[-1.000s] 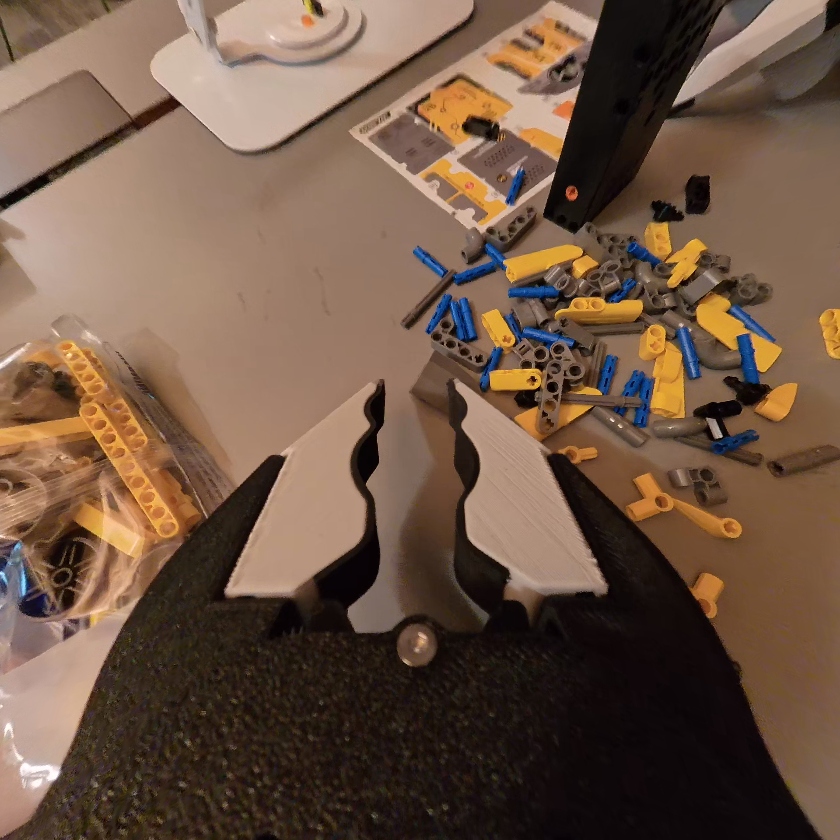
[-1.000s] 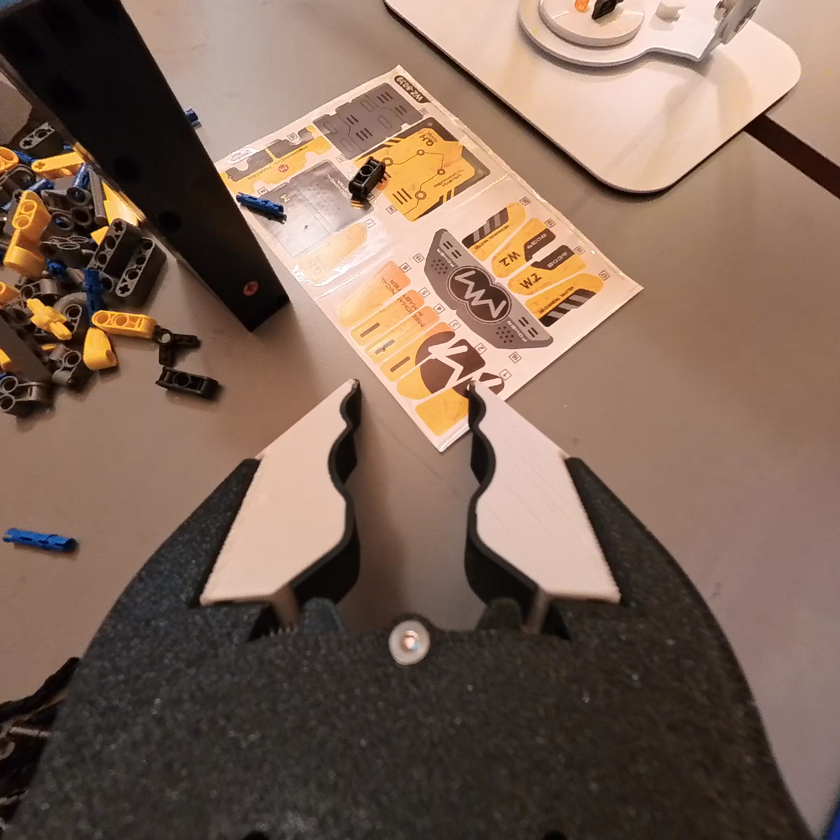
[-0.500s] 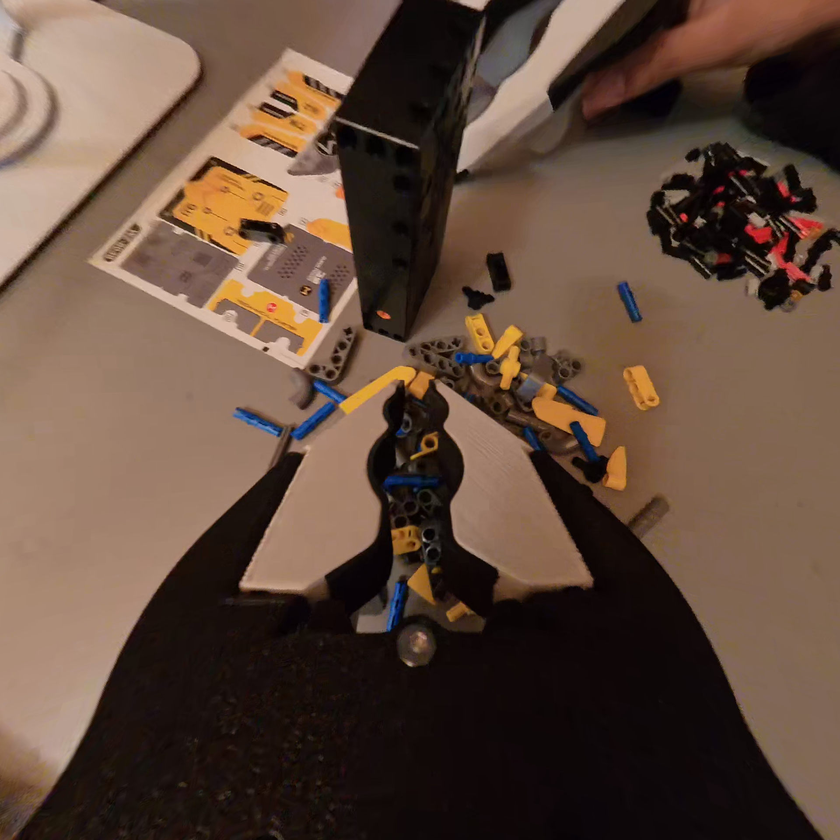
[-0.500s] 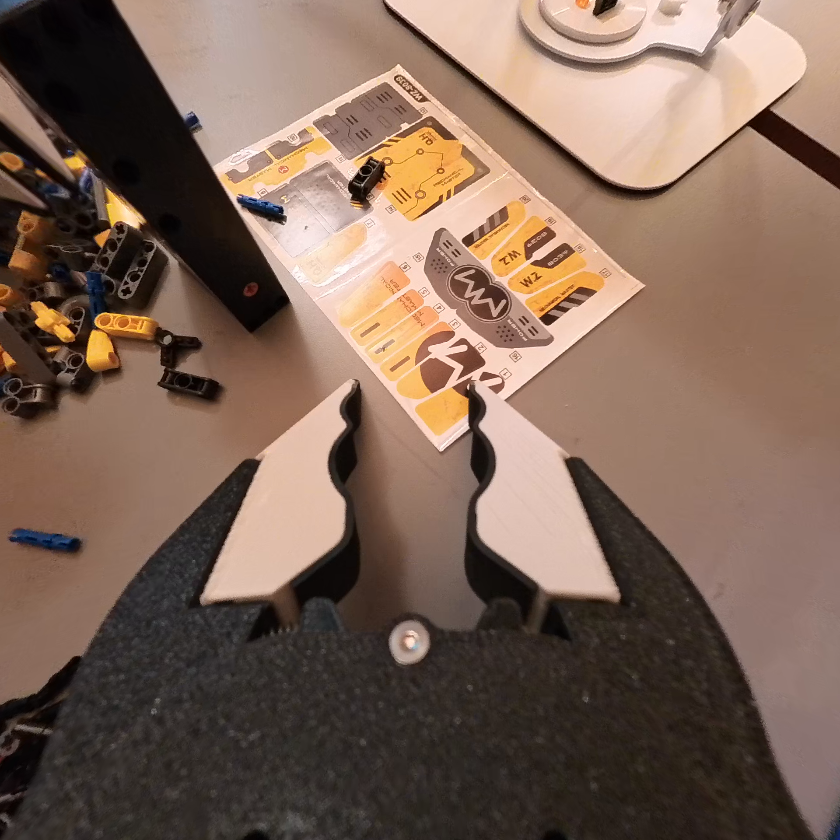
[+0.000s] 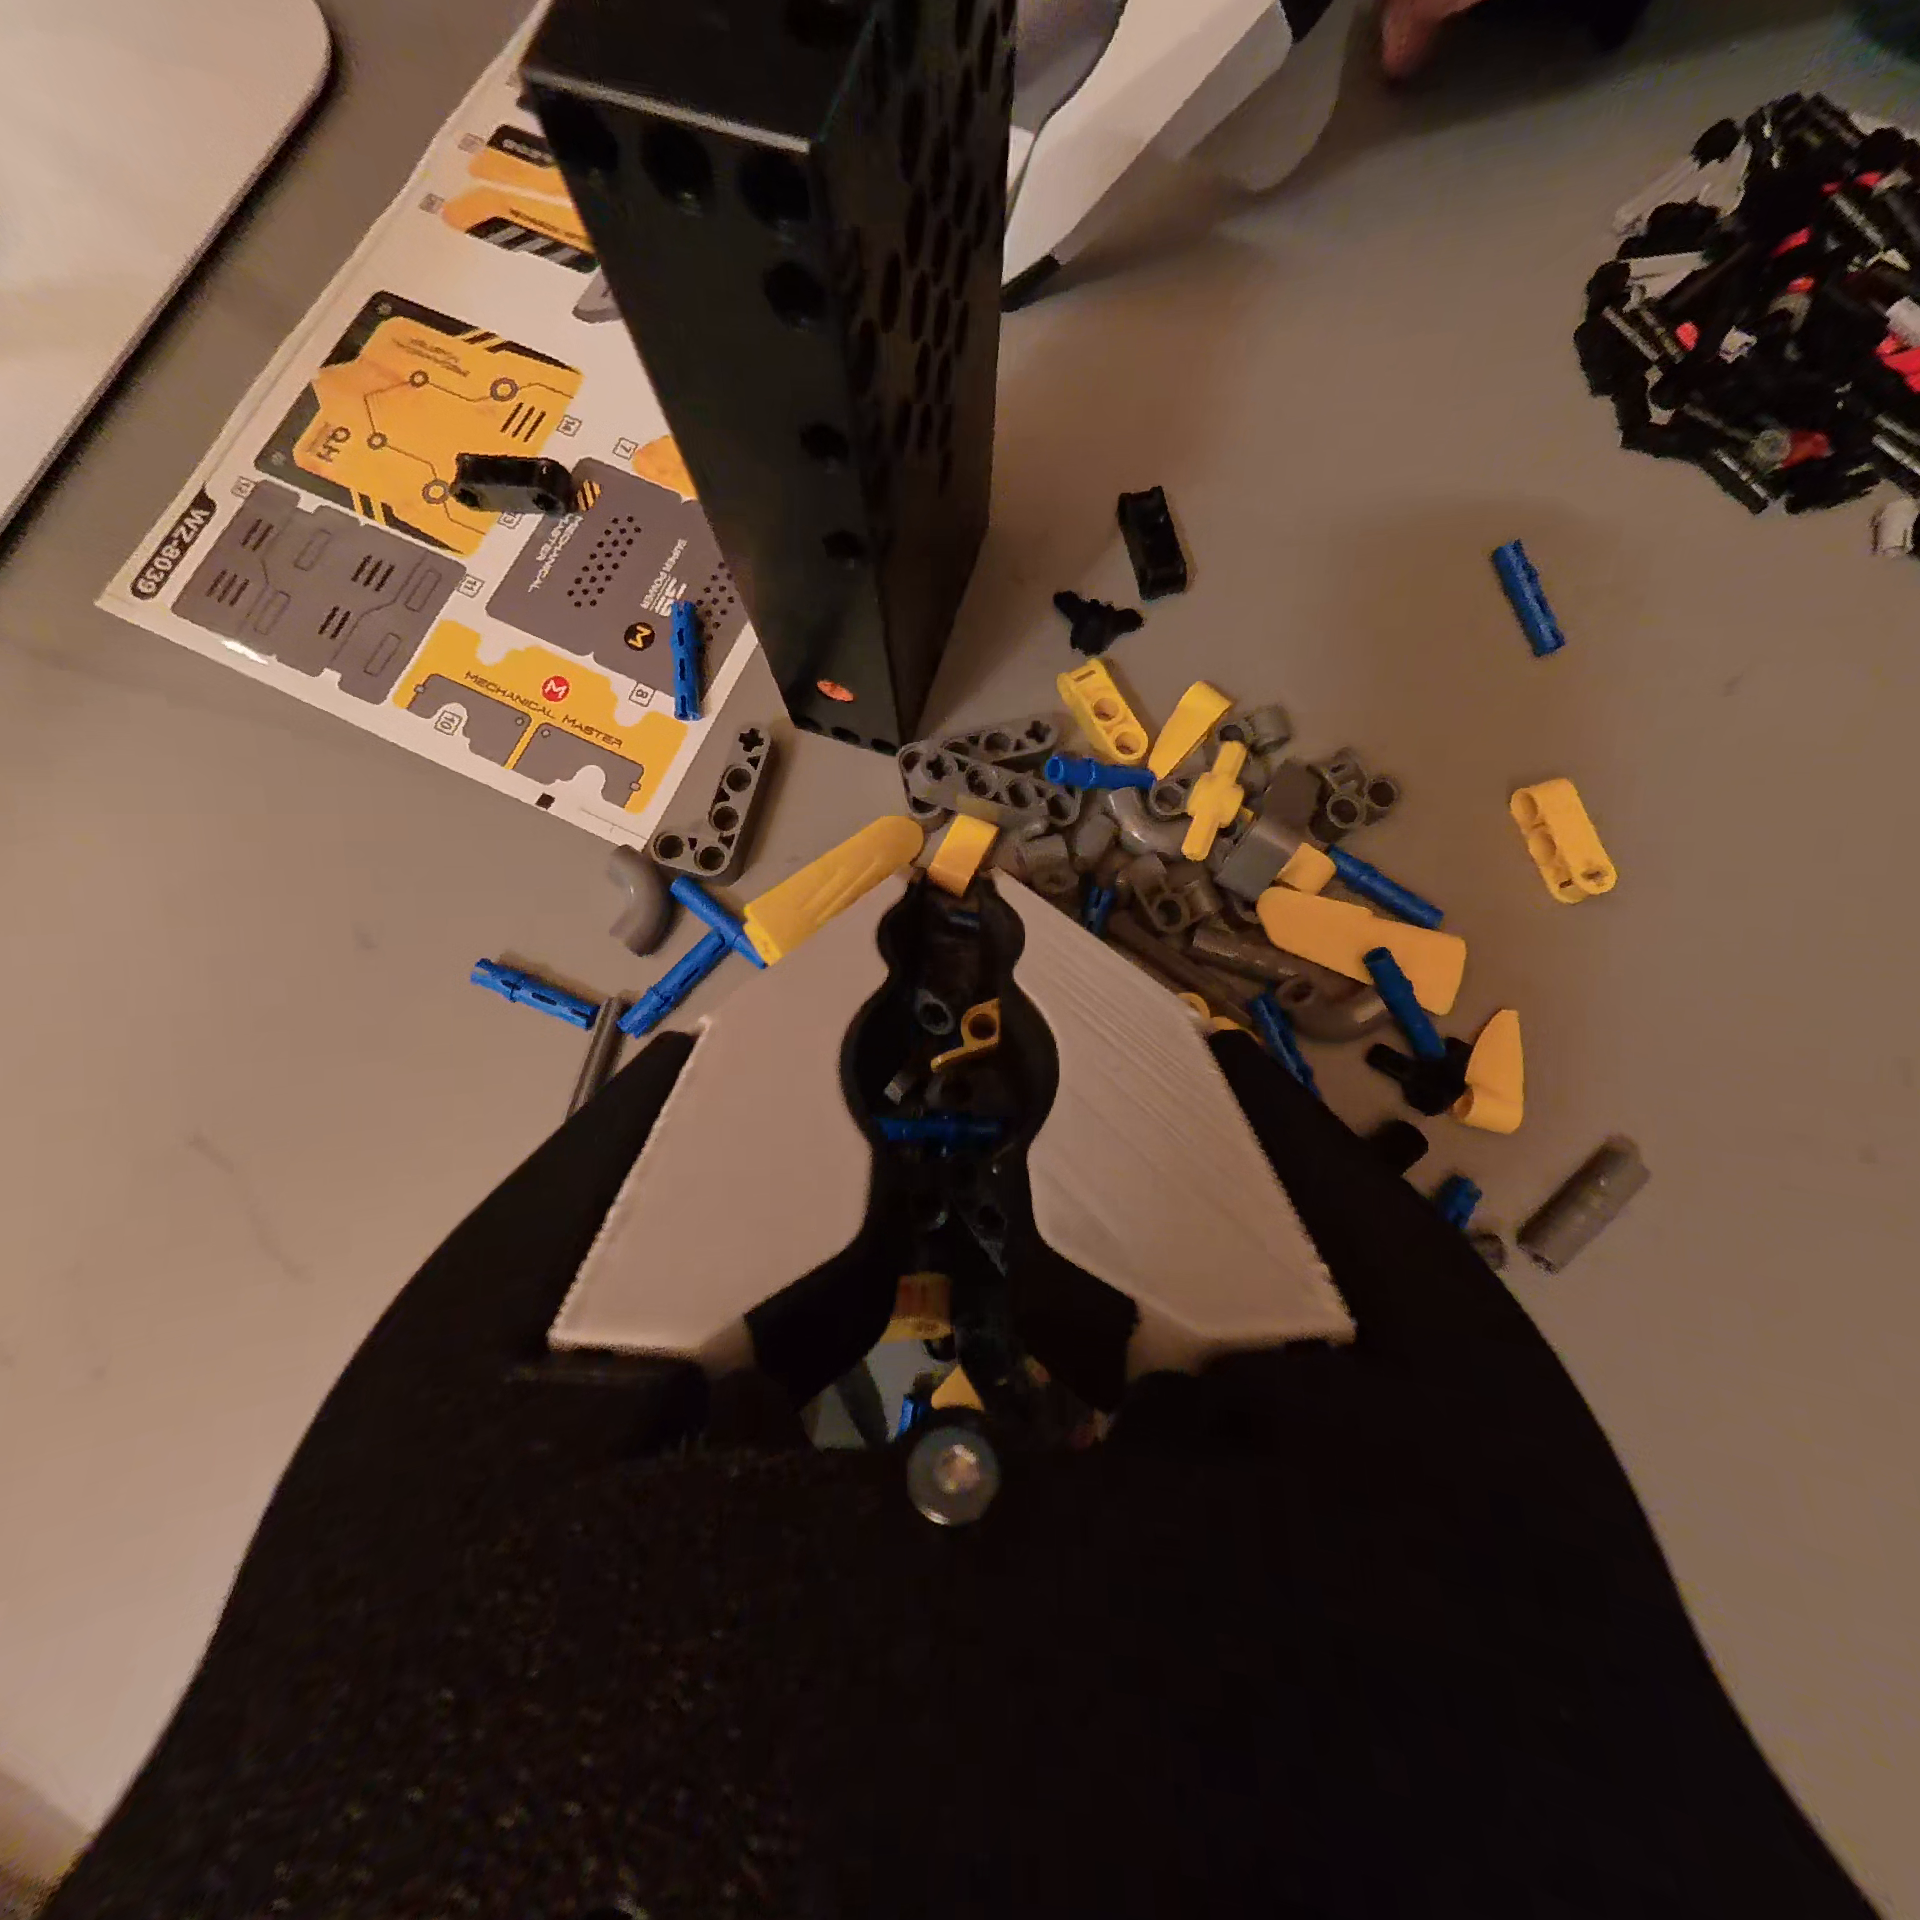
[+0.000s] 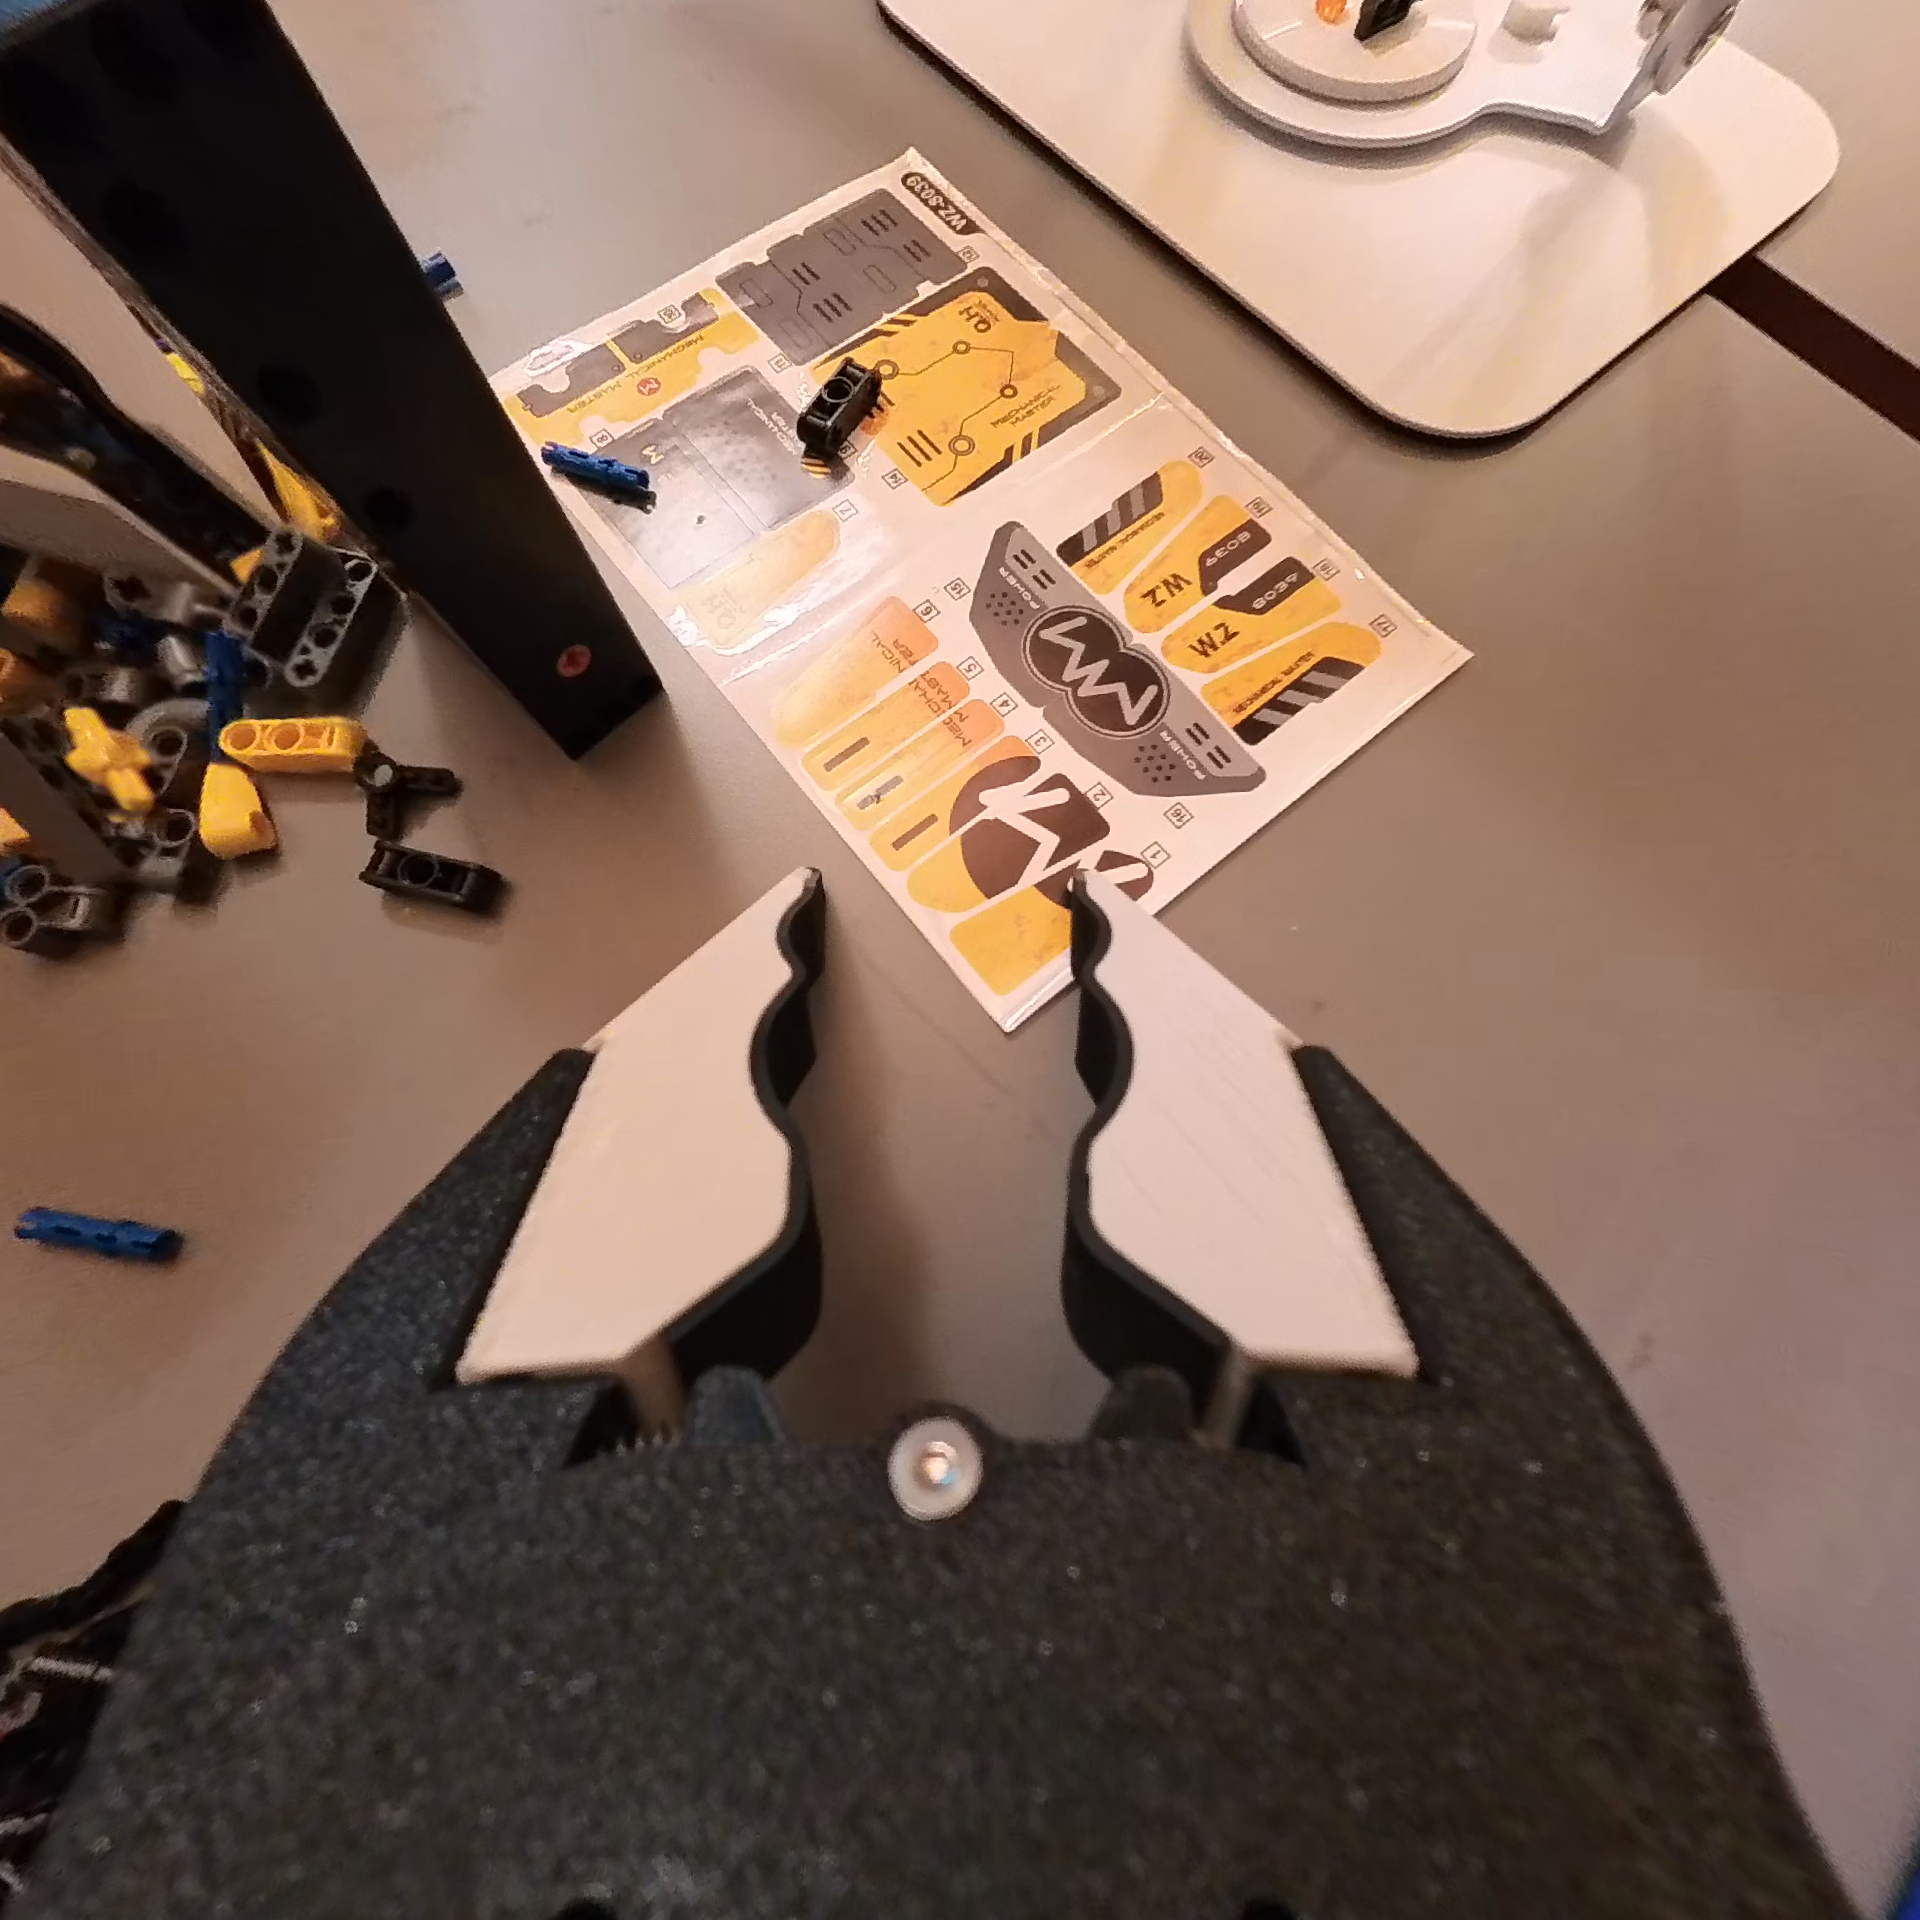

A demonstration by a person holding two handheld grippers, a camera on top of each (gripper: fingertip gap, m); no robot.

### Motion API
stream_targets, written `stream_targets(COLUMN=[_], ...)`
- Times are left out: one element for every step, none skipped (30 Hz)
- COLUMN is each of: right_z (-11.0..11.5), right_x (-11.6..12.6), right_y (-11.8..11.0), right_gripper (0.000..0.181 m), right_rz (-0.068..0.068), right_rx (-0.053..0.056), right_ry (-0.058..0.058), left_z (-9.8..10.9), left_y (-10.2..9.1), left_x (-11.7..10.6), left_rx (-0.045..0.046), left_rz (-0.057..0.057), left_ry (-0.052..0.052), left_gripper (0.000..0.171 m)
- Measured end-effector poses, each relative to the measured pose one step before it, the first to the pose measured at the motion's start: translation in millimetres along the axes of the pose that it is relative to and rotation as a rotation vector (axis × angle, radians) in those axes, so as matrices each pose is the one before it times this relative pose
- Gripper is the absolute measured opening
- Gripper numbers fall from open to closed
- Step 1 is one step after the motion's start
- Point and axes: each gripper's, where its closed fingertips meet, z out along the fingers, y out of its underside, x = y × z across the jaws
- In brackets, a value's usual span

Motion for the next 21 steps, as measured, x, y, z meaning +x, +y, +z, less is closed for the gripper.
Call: stream_targets(right_z=[0.02,-0.04,0.07,0.0,0.0,0.04,0.0,0.0,0.05,-0.02,0.05,-0.02,0.05,0.0,-0.02,0.0,0.05,-0.04,-0.06,-0.01,-0.04], right_x=[0.01,0.03,-0.05,0.01,0.01,-0.12,0.01,0.04,-0.06,0.0,-0.05,0.0,-0.06,0.05,-0.08,0.01,-0.04,-0.03,-0.06,-0.09,0.03], right_y=[-0.01,-0.09,-0.06,0.0,0.0,-0.04,0.0,0.0,-0.05,0.01,-0.05,0.02,-0.05,-0.01,0.02,0.0,-0.05,0.02,-0.12,-0.03,0.0], right_gripper=[0.047,0.047,0.047,0.047,0.047,0.047,0.047,0.047,0.047,0.047,0.047,0.047,0.047,0.047,0.047,0.047,0.047,0.047,0.047,0.047,0.047], right_rz=[0.0005,0.0004,0.0001,0.0,-0.0001,0.0,0.0,-0.0002,-0.0003,-0.0005,-0.0005,-0.0006,-0.0004,-0.0003,-0.0001,0.0,-0.0005,-0.0009,-0.0014,-0.0018,-0.0012], right_rx=[-0.0001,0.0,0.0,0.0,0.0,0.0,0.0,0.0,0.0001,0.0001,0.0,0.0,0.0001,0.0,0.0,0.0,0.0001,0.0002,0.0003,0.0004,0.0003], right_ry=[-0.0004,-0.0003,-0.0001,0.0,0.0001,0.0,0.0,0.0002,0.0003,0.0004,0.0003,0.0004,0.0003,0.0002,0.0001,0.0001,0.0004,0.0007,0.0011,0.0014,0.0009], left_z=[0.47,0.4,0.4,0.24,0.06,-0.41,-0.67,-1.34,-2.12,-2.78,-3.25,-3.6,-3.73,-3.57,-3.73,-3.88,-4.3,-4.17,-3.66,-3.09,-2.24], left_y=[-0.55,-0.47,-0.44,-0.31,-0.1,0.0,-0.48,-0.98,-1.47,-2.28,-2.96,-3.14,-2.81,-2.35,-1.99,-2.61,-3.47,-4.16,-4.3,-4.06,-4.12], left_x=[0.08,0.09,0.2,0.27,0.39,0.77,0.73,0.19,-0.3,-0.1,-0.01,0.32,0.44,0.15,0.74,3.85,6.59,6.07,4.4,5.03,6.26], left_rx=[0.00094,0.00075,0.00254,0.00302,0.00257,0.00175,0.00429,0.00692,0.01048,0.01595,0.0229,0.02664,0.02817,0.02777,0.02866,0.03448,0.0415,0.04301,0.04074,0.03663,0.03297], left_rz=[0.0021,0.0008,0.0005,0.0017,0.0029,0.0046,0.0015,-0.0036,-0.0104,-0.018,-0.0262,-0.0318,-0.0343,-0.0364,-0.0397,-0.0476,-0.0556,-0.0548,-0.0451,-0.0337,-0.0276], left_ry=[-0.0023,-0.0004,0.0012,0.0013,0.0022,0.0046,0.0043,0.0013,0.0002,0.0057,0.0106,0.0154,0.0194,0.0189,0.024,0.0447,0.0642,0.0602,0.0466,0.0449,0.0484], left_gripper=[0.008,0.008,0.008,0.008,0.008,0.008,0.008,0.008,0.008,0.008,0.008,0.007,0.007,0.007,0.007,0.007,0.007,0.007,0.007,0.007,0.007])
